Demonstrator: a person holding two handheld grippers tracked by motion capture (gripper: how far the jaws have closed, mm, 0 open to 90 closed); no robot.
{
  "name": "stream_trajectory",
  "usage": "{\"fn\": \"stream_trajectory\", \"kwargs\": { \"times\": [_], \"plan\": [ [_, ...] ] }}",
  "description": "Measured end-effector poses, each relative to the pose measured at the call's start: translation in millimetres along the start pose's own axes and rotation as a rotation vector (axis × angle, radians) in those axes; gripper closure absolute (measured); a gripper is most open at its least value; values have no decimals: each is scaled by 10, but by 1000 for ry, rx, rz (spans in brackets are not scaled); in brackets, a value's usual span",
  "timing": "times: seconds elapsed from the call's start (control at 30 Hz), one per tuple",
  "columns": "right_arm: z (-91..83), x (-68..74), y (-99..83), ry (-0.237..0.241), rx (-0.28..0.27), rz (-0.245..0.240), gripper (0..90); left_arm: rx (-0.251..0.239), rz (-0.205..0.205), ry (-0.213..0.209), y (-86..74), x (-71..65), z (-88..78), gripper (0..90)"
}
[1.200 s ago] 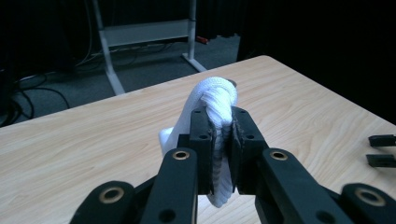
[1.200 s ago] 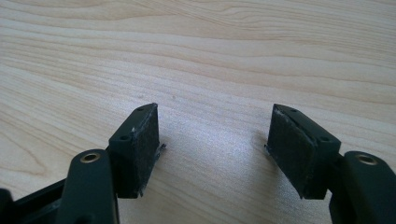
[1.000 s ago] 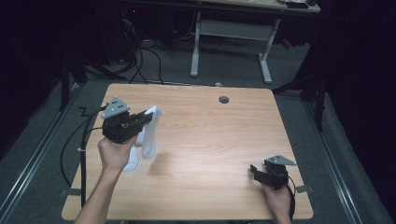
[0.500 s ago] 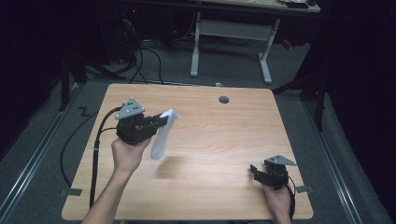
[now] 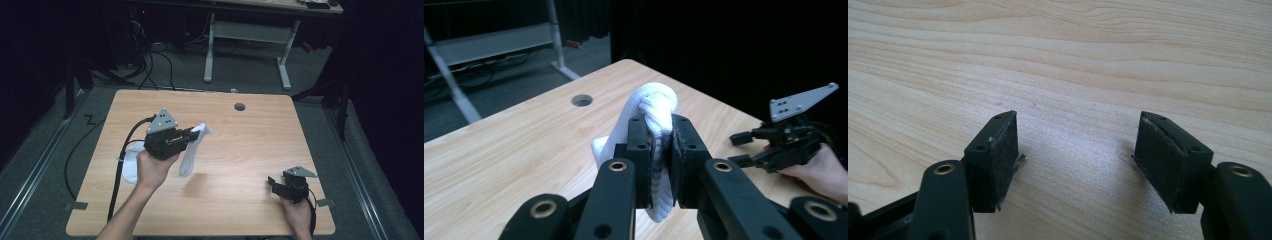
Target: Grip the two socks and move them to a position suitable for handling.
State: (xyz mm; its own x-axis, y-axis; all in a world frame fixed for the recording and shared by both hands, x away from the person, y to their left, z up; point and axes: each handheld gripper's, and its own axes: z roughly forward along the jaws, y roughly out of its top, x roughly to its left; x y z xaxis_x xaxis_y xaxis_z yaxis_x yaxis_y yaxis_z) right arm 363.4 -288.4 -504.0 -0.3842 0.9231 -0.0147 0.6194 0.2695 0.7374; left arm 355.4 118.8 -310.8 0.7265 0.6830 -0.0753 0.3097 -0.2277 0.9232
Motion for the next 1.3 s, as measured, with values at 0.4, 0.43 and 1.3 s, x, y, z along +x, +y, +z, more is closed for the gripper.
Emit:
{"fn": "stream_trajectory", "kwargs": {
  "times": [0.4, 0.43, 1.3],
  "plan": [
    [0, -1, 0, 0, 0, 0, 340, -18, 24, -82, 80, -250, 96, 812],
    [0, -1, 0, 0, -1, -1, 340, -20, 24, -89, 81, -269, 103, 812],
    [0, 0, 0, -1, 0, 0, 340, -4, -16, -183, -170, -397, 451, 809]
  ]
}}
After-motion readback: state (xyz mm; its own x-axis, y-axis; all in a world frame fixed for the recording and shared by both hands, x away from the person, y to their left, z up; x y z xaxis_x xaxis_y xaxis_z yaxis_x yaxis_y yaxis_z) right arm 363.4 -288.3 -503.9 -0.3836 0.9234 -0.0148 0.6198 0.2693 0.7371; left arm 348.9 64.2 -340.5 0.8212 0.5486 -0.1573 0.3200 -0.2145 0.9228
